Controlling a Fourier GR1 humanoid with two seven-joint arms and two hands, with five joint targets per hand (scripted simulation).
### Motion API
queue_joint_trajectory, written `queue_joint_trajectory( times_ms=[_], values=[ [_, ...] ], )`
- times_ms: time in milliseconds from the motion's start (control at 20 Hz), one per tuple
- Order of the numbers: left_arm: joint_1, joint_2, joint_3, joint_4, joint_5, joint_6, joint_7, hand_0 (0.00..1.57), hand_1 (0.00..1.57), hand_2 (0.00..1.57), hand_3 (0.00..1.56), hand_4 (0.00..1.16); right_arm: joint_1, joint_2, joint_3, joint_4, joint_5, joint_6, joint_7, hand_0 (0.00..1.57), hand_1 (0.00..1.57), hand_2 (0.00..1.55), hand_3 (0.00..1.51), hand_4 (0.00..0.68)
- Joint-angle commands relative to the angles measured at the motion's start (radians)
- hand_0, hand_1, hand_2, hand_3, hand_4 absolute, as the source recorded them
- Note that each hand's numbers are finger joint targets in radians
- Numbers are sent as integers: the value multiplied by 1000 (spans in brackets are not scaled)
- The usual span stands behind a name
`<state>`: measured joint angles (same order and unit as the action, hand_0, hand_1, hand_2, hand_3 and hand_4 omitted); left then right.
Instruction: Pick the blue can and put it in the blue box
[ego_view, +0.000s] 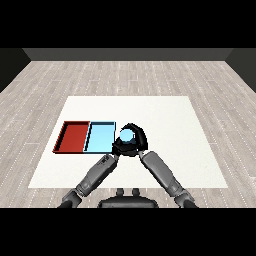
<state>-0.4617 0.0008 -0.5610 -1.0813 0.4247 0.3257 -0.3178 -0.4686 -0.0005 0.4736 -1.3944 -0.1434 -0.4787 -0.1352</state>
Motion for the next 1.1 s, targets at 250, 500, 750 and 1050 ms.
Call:
queue_joint_trajectory(
  times_ms=[250,500,750,1050],
  values=[
    [24,0,-51,-50,173,106,-66,1437,1437,1407,1215,625,40,0,56,-87,-71,-52,-25,1455,1455,1445,1387,615],
    [-81,0,-30,165,291,50,-194,1571,1571,1571,1516,935,-69,0,26,61,-171,-56,-88,1456,1456,1442,1398,627],
    [-74,-1,-119,160,307,84,-287,1571,1571,1571,1506,1072,-27,0,-45,21,-141,47,-59,1414,1414,1438,1390,588],
    [-69,0,-62,157,281,76,-339,1571,1571,1571,1535,1122,30,-23,32,-34,-70,59,1,0,0,0,0,0]
  ],
)
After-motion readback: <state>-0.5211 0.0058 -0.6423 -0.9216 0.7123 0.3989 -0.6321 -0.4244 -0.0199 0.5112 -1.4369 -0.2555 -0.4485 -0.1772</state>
